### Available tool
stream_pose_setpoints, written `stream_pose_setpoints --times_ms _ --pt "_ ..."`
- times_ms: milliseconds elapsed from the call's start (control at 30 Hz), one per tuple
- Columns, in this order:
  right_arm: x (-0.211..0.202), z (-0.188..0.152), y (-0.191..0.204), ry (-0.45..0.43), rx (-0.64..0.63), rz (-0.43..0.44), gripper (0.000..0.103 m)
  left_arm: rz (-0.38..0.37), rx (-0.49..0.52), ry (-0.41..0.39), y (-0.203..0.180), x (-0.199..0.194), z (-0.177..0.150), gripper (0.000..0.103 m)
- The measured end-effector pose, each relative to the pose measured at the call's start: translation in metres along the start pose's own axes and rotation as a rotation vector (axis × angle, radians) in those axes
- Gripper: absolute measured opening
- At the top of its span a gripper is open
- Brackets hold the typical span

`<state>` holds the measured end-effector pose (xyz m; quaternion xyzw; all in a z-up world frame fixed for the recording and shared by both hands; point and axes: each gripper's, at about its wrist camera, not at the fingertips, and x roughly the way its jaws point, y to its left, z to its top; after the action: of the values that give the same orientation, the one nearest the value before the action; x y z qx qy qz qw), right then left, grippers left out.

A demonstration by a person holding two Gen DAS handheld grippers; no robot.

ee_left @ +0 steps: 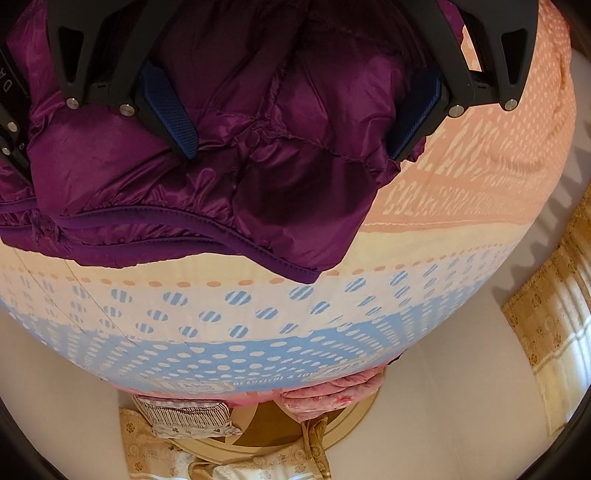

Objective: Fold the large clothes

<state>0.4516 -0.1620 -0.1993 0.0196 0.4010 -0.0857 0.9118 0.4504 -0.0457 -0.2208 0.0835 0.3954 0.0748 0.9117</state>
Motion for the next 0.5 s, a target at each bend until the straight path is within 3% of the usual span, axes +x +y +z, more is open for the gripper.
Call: stream_pose_setpoints --times_ms 500 --pt "0.004 -0.003 0.006 0.032 -0.009 -0.022 0.074 0.027 0.029 0.011 -0.014 0.004 0.0 0.102"
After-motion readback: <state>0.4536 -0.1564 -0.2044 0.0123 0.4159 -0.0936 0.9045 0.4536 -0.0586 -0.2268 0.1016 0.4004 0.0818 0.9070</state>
